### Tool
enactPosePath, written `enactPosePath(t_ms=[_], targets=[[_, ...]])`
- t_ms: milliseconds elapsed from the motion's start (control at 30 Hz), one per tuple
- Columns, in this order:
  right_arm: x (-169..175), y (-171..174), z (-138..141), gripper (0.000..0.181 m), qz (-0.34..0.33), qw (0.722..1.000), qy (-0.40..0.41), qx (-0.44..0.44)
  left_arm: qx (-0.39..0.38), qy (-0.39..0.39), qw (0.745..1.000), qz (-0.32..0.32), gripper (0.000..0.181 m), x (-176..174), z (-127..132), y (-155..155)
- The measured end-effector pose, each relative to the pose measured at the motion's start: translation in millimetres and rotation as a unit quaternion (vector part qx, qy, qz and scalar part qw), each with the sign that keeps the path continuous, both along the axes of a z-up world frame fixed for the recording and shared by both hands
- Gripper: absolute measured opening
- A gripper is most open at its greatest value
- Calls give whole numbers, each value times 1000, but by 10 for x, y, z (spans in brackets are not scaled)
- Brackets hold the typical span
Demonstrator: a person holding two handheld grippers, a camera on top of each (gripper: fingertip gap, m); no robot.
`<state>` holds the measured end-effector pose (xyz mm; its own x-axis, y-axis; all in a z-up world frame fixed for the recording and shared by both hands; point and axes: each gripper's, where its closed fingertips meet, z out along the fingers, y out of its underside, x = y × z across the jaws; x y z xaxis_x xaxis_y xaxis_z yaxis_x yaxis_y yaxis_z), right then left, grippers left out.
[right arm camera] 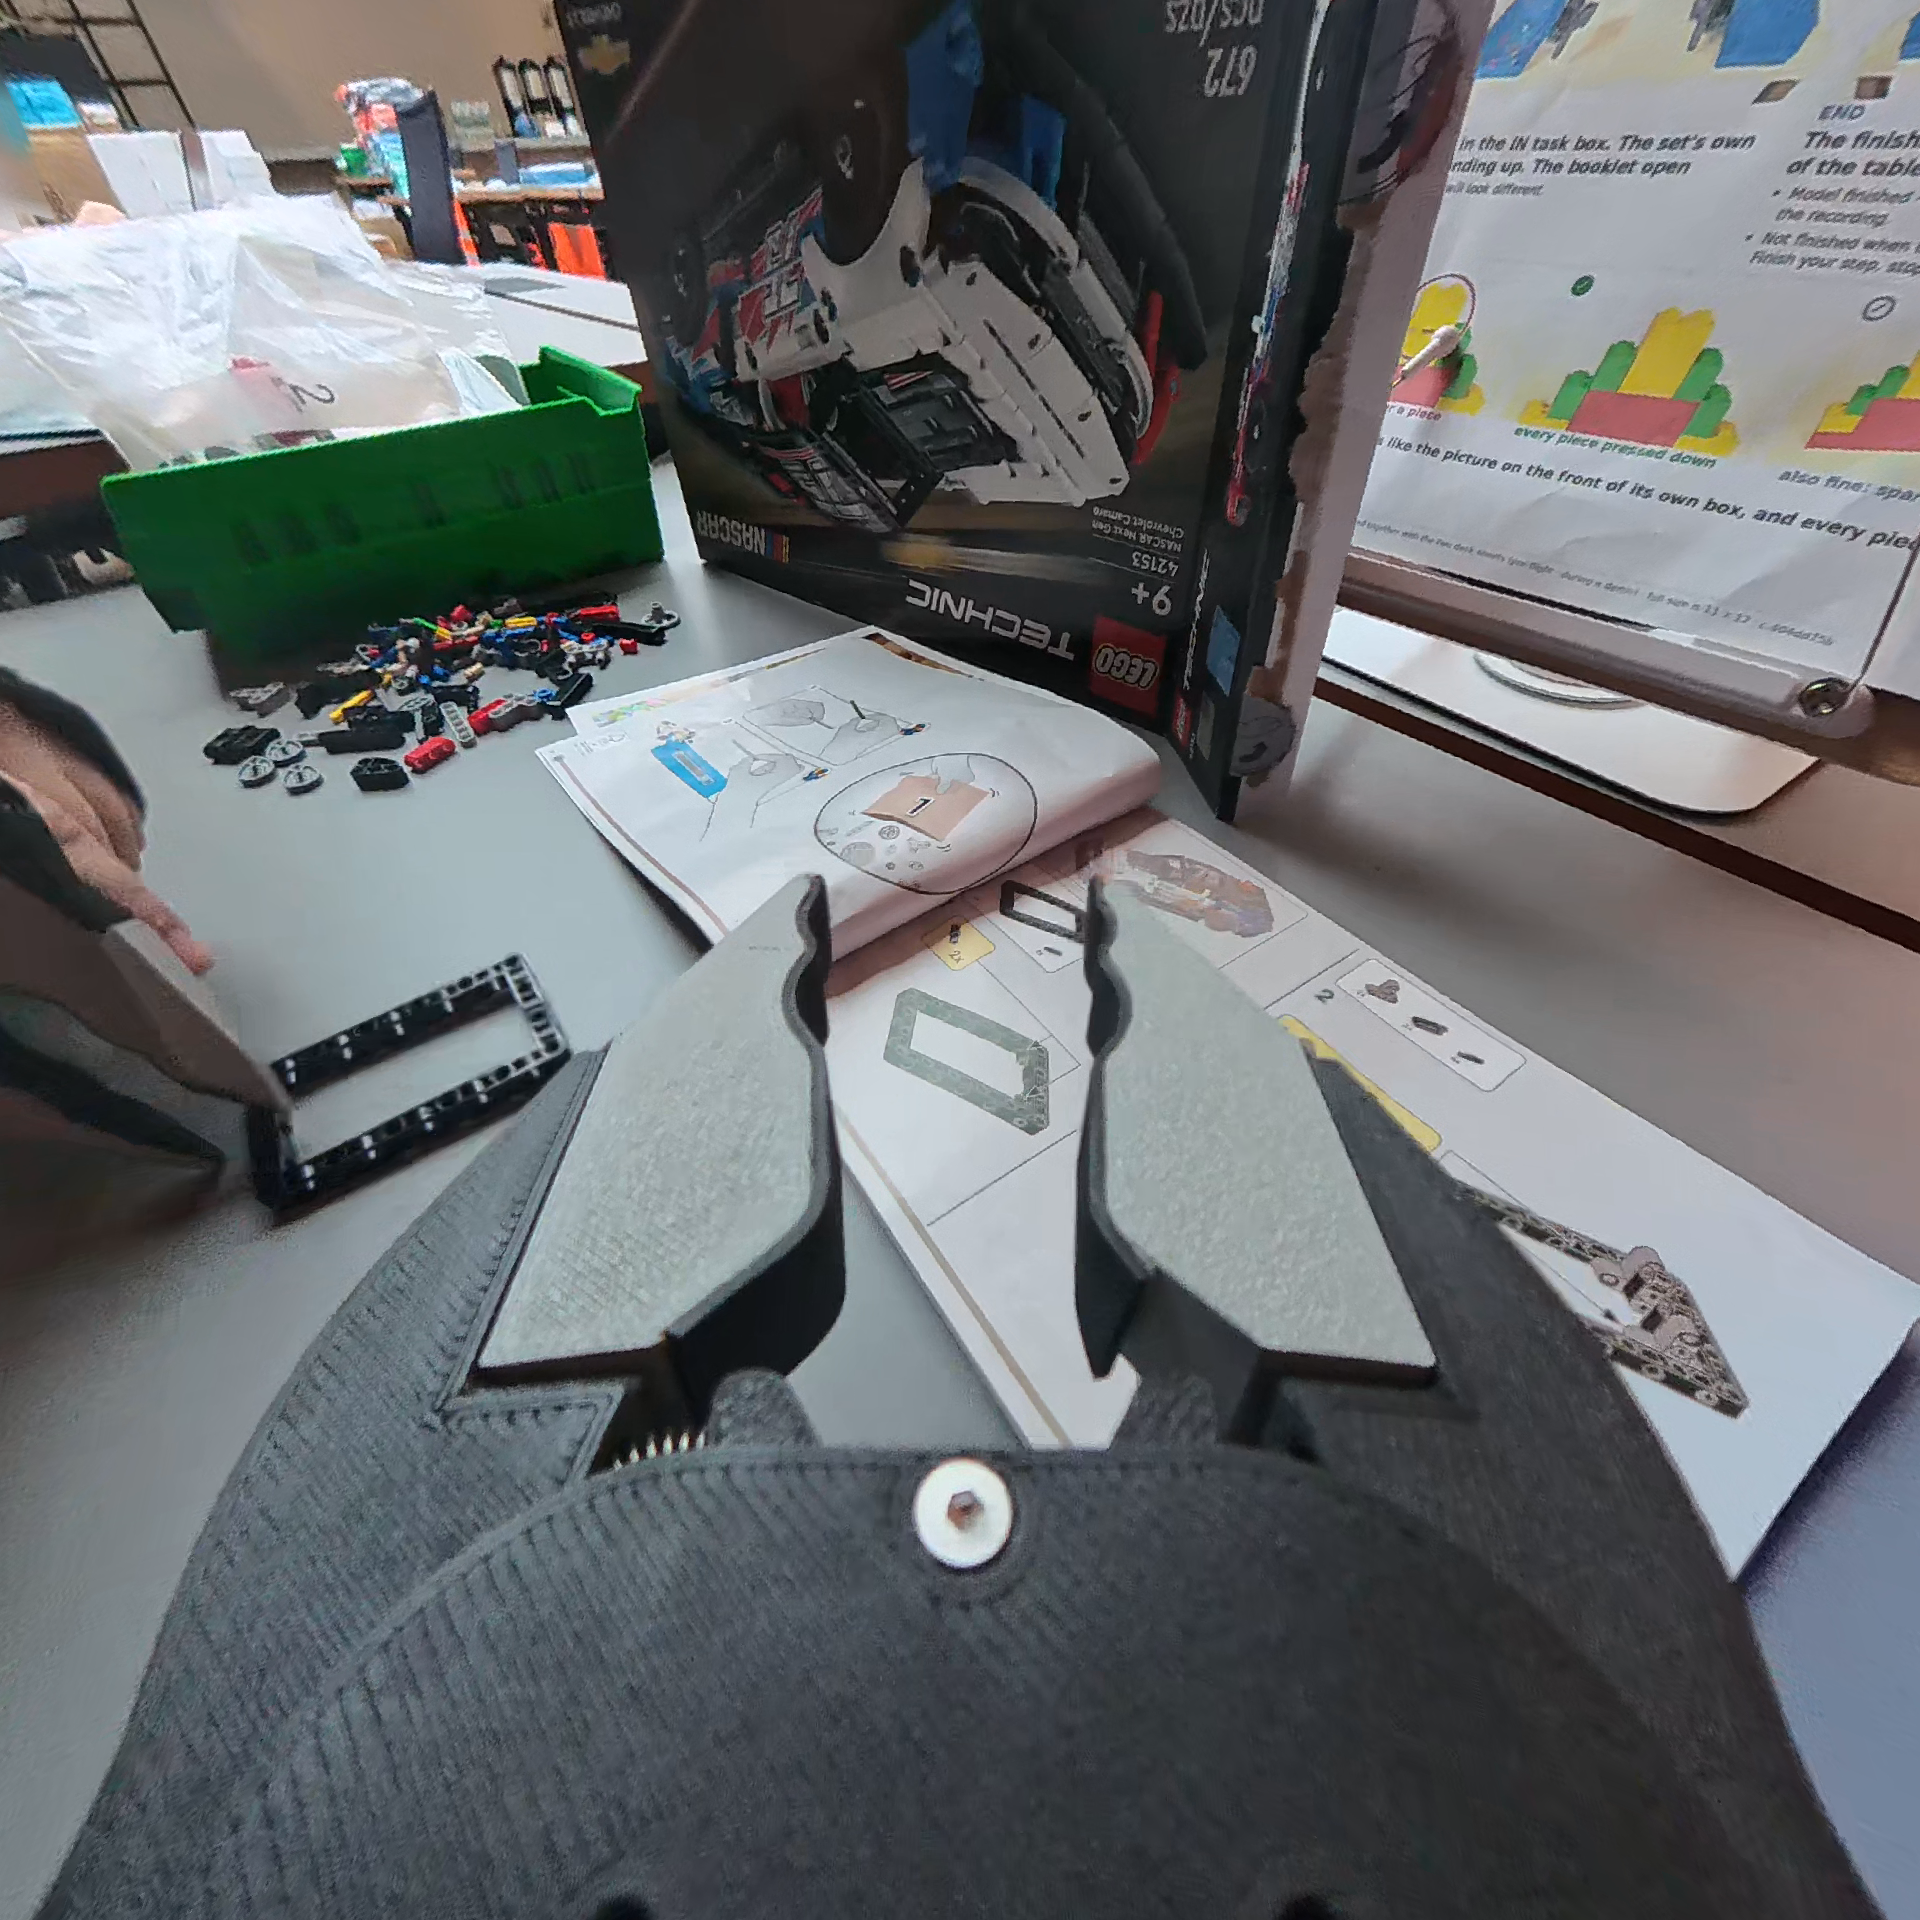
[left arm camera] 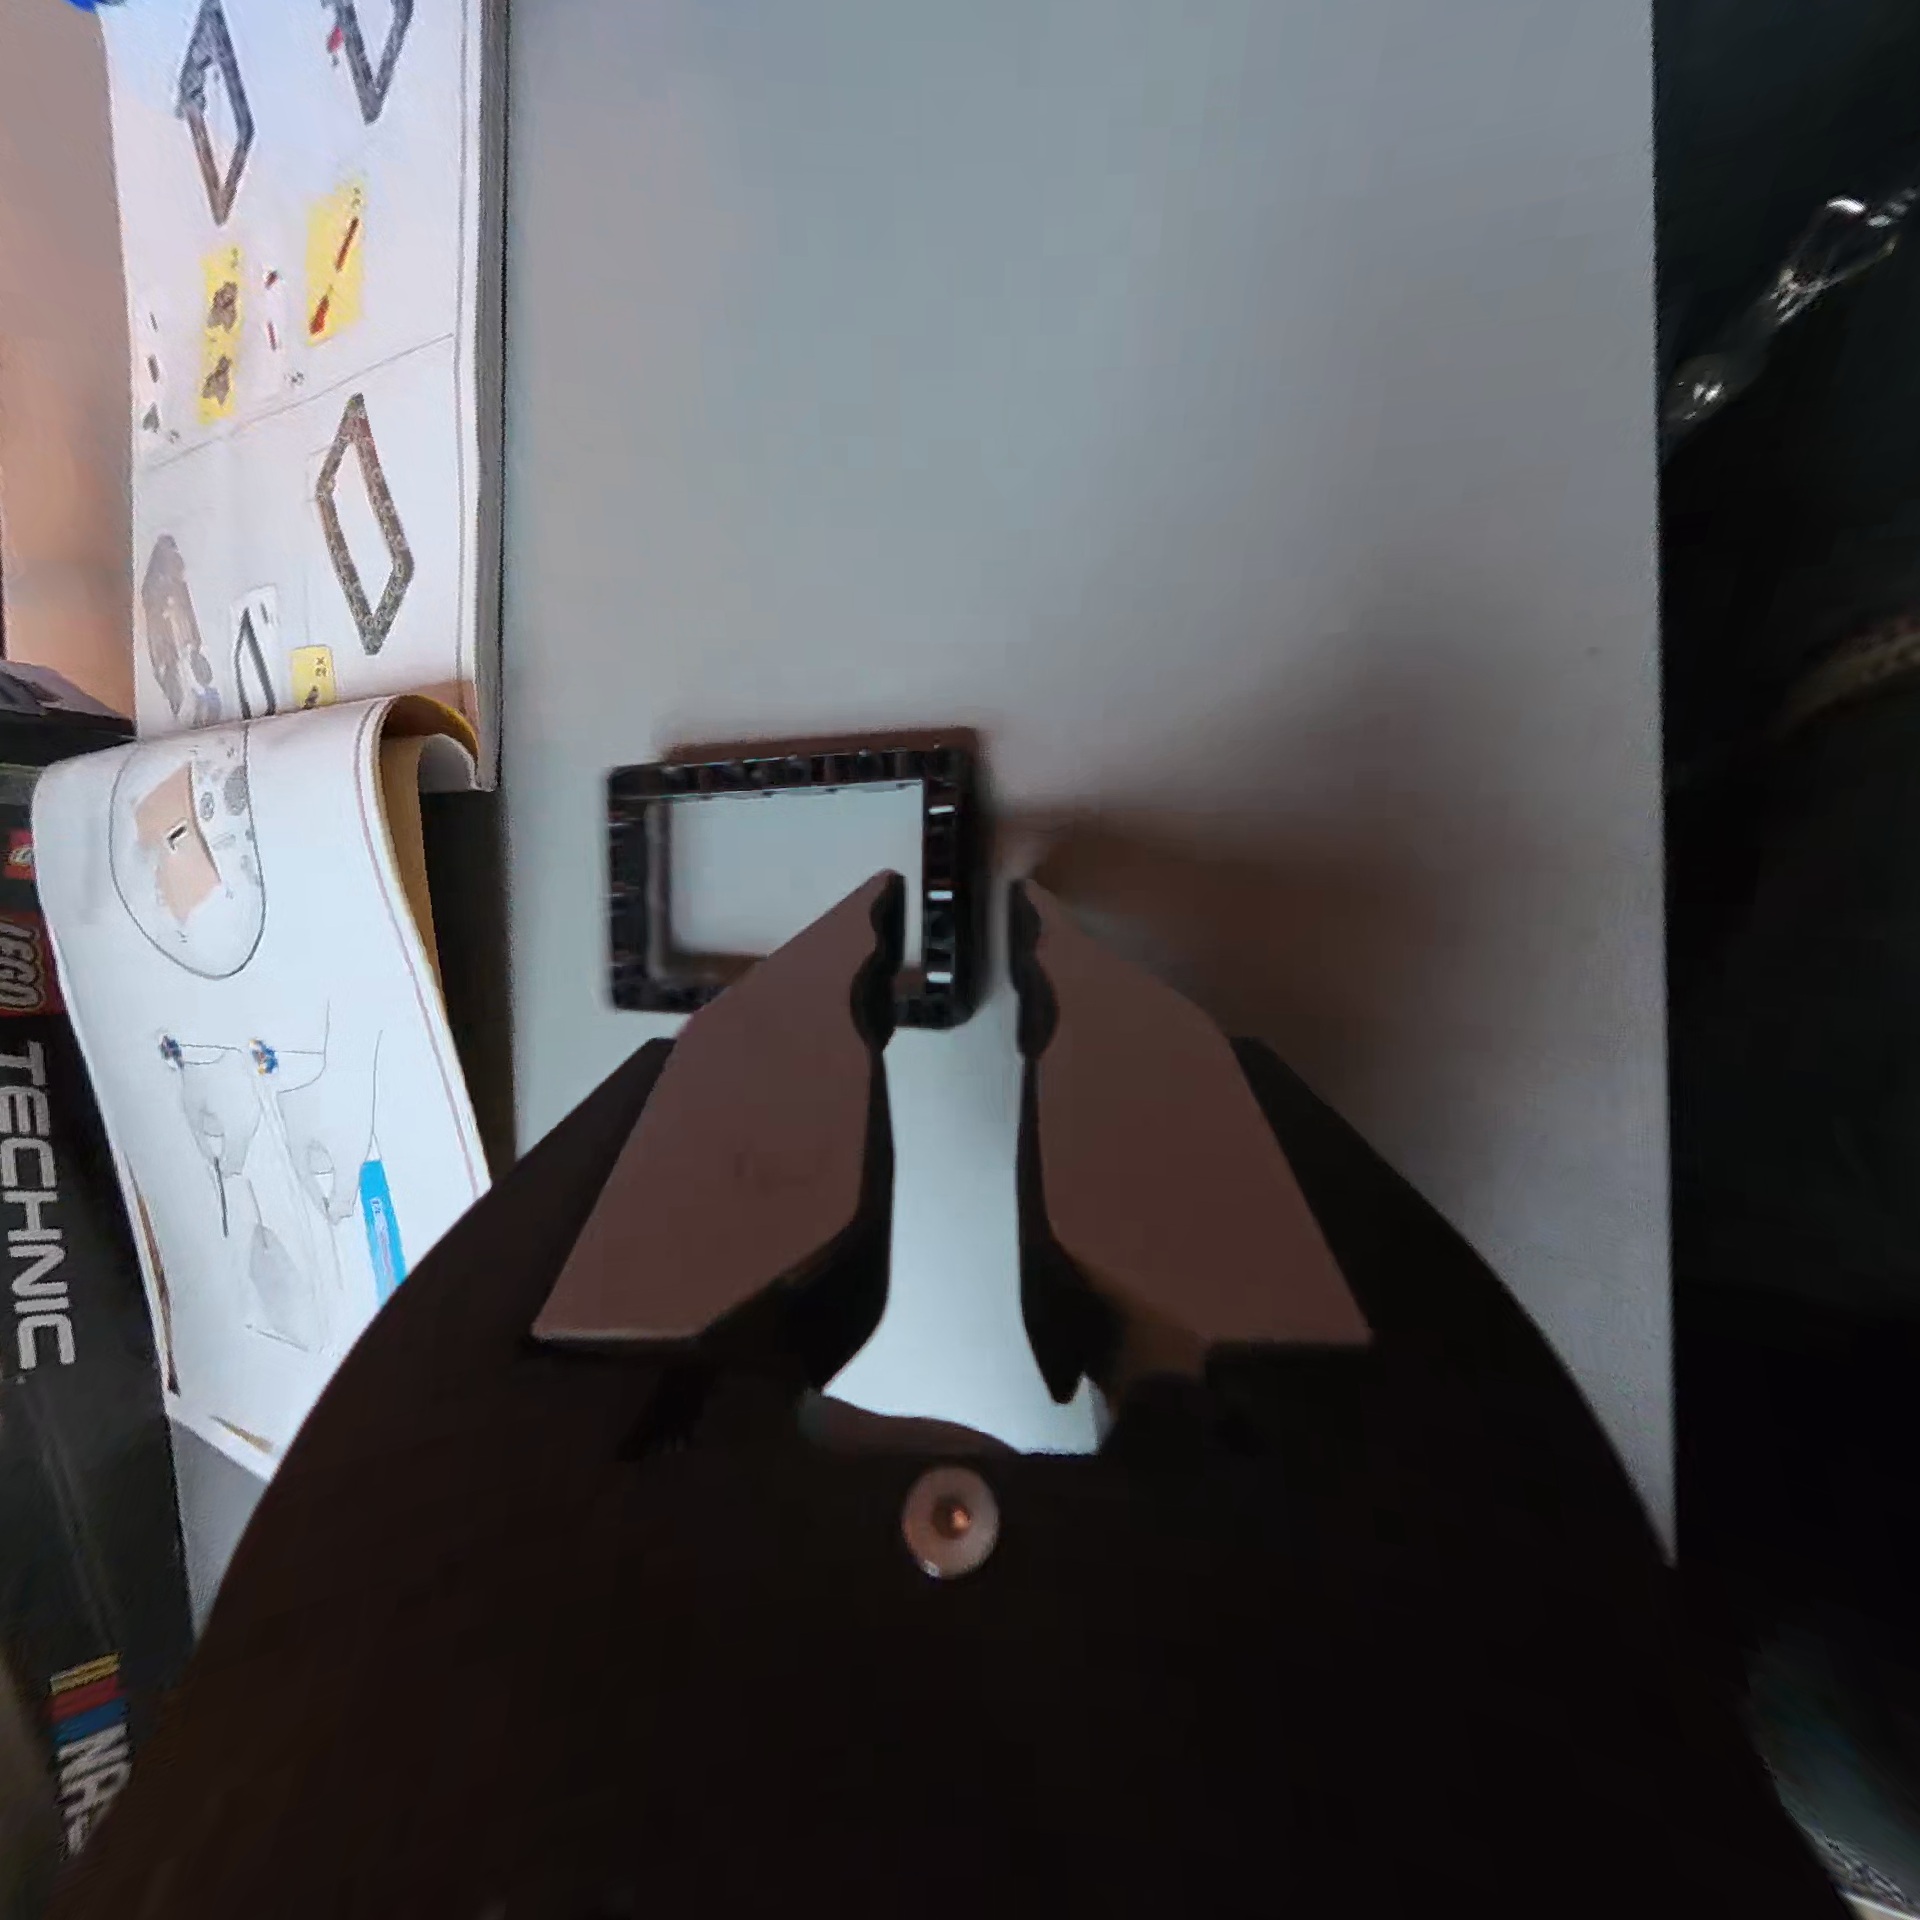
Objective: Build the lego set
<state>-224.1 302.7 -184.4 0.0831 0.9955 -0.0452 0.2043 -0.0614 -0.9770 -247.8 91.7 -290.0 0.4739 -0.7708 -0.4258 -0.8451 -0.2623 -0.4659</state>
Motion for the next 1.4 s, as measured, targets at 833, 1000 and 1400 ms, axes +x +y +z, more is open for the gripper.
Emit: enactPosePath(t_ms=[833,1000,1400], targets=[[-20,-179,-61,48,24,1000,-18,10,-114,-274,919,258,67,-335,42,198],[-46,-165,-135,48,15,999,-26,14,-111,-286,925,225,68,-76,-10,45],[-112,-829,-397,62,83,989,-81,-94,60,-242,882,400,51,-1434,156,-730]])
